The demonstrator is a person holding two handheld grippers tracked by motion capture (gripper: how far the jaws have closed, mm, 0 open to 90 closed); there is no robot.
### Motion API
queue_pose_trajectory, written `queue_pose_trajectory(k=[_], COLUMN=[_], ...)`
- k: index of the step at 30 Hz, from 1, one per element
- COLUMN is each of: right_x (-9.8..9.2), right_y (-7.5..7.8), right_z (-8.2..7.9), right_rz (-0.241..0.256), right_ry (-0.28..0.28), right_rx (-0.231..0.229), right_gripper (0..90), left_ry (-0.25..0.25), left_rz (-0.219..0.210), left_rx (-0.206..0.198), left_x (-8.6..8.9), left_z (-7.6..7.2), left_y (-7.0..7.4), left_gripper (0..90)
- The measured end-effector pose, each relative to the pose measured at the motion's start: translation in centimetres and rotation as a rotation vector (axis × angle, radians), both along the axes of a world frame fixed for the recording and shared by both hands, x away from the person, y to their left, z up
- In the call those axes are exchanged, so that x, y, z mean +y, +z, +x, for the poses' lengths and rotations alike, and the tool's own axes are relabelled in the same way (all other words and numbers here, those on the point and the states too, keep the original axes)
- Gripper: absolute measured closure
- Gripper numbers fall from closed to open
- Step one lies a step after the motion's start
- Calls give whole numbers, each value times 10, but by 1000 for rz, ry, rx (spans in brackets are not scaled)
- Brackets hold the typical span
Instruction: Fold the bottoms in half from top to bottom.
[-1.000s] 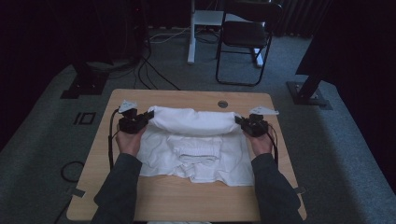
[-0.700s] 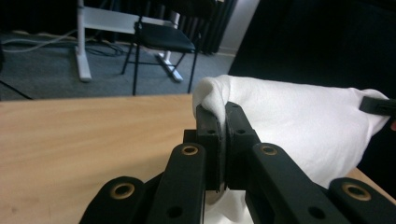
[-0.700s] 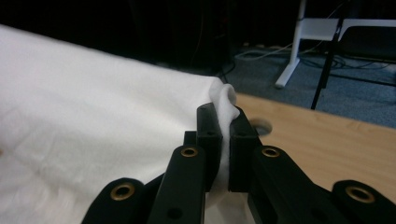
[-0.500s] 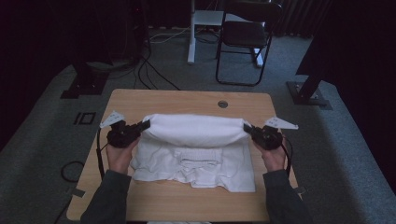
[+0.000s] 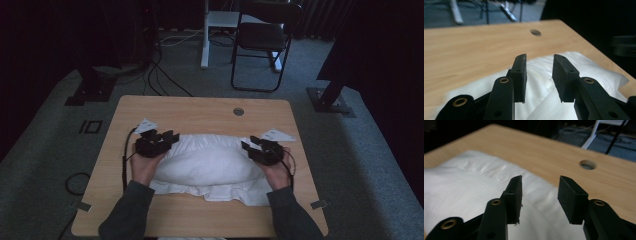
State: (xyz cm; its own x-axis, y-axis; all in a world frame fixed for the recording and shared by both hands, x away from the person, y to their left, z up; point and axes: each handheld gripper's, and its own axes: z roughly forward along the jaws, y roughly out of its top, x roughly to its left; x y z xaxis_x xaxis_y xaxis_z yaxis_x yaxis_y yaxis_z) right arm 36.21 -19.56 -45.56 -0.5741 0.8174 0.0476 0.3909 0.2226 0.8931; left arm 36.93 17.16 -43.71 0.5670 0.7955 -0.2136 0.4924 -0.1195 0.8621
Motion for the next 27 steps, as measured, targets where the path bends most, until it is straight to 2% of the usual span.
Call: queue_pose_trajectory(k=[2, 4, 5, 7, 8, 9, 10, 11, 13, 14, 16, 17, 18, 19, 20, 21, 22, 23, 24, 25, 26, 27], right_x=[24, 39, 45, 55, 55, 58, 60, 59, 54, 54, 45, 38, 38, 28, 28, 25, 20, 13, 13, 10, 10, 12], right_y=[-10, -22, -29, -45, -45, -52, -64, -68, -71, -71, -67, -65, -65, -64, -64, -66, -70, -80, -80, -92, -92, -102], right_z=[9, 15, 18, 20, 20, 18, 10, 6, -2, -2, -15, -25, -25, -38, -38, -43, -50, -55, -55, -54, -54, -50], right_rz=[-47, -76, -87, -117, -117, -126, -142, -142, -119, -119, -109, -121, -121, -111, -111, -122, -145, -177, -177, -202, -202, -213], right_ry=[21, 36, 45, 50, 50, 53, 66, 75, 85, 85, 82, 70, 70, 51, 51, 41, 21, 6, 6, 3, 3, 10], right_rx=[35, 59, 82, 129, 129, 146, 166, 170, 174, 174, 160, 132, 132, 113, 113, 107, 101, 135, 135, 180, 180, 198], right_gripper=[551, 553, 557, 566, 566, 571, 574, 573, 572, 572, 571, 574, 574, 591, 591, 601, 612, 619, 619, 624, 624, 627], left_ry=[-28, -72, -97, -133, -133, -143, -140, -140, -135, -135, -120, -91, -91, -47, -47, -7, 22, 52, 68, 94, 94, 105], left_rz=[36, 76, 117, 179, 179, 205, 190, 169, 133, 133, 131, 127, 127, 143, 143, 163, 179, 204, 236, 262, 262, 252], left_rx=[34, 72, 91, 141, 141, 173, 174, 173, 170, 170, 113, 66, 66, 18, 18, 12, 28, 42, 60, 94, 94, 93], left_x=[-20, -37, -46, -56, -56, -59, -57, -54, -48, -48, -38, -28, -28, -14, -14, -6, 0, 5, 9, 12, 12, 14], left_z=[5, 5, 4, 2, 2, -3, -6, -9, -17, -17, -33, -45, -45, -57, -57, -63, -65, -66, -67, -66, -66, -65], left_y=[-14, -31, -43, -64, -64, -85, -90, -92, -90, -90, -83, -80, -80, -80, -80, -82, -86, -92, -98, -110, -110, -120], left_gripper=[649, 651, 652, 678, 685, 685, 696, 697, 692, 673, 638, 611, 607, 605, 596, 596, 593, 593, 592, 591, 591, 592])
